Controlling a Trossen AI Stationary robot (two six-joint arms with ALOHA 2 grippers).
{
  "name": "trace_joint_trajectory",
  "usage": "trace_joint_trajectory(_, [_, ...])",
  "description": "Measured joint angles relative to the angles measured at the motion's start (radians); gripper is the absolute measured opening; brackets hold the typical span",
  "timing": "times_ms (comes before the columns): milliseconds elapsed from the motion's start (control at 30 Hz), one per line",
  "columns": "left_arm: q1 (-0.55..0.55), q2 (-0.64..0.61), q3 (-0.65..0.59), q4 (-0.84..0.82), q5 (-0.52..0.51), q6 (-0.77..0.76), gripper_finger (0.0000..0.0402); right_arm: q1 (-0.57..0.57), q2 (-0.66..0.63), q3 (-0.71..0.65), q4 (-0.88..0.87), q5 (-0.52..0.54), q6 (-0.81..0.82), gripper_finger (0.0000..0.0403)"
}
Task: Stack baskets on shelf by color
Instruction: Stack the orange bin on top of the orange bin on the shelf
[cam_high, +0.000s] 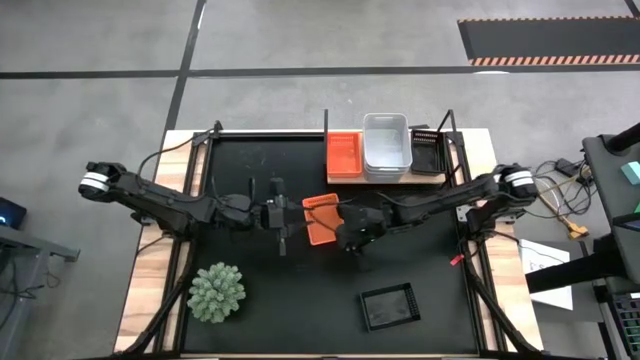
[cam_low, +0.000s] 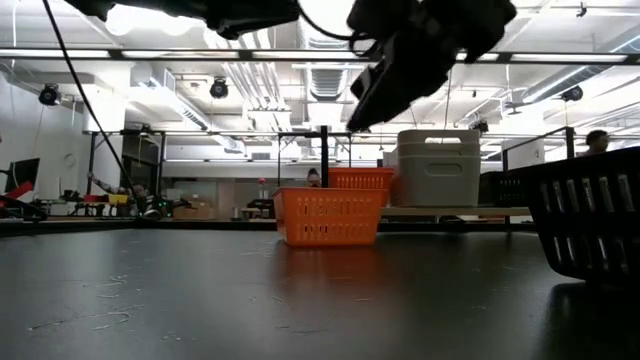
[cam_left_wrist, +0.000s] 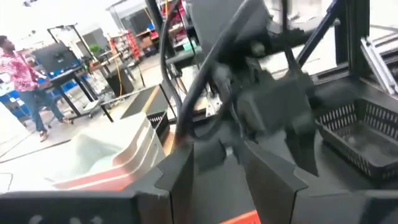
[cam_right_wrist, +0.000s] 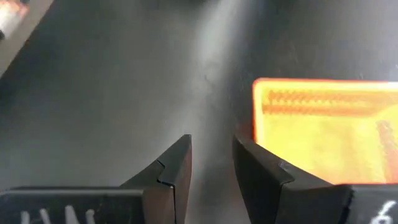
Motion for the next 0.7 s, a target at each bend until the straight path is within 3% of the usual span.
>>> trace_joint_trajectory(133, [0.0,-0.004,-0.008,-0.008,0.0,-0.001,0.0123,0.0,0.084,0.097,-0.128,0.125,-0.033,0.0107])
trace_joint_trajectory(300, [0.0,-0.008,-0.015,-0.007,0.0,-0.002,0.0123,0.0,0.175,0.181,-0.199,0.176,-0.075,0.0065])
trace_joint_trajectory(433, [0.0,-0.008,-0.015,-0.005,0.0,-0.003,0.0123,-0.001,0.224,0.223,-0.2,0.146,-0.066,0.0049])
trace_joint_trajectory(700, [0.0,-0.007,-0.017,-0.003,0.0,-0.003,0.0123,-0.002,0.255,0.278,-0.22,0.157,-0.056,0.0134])
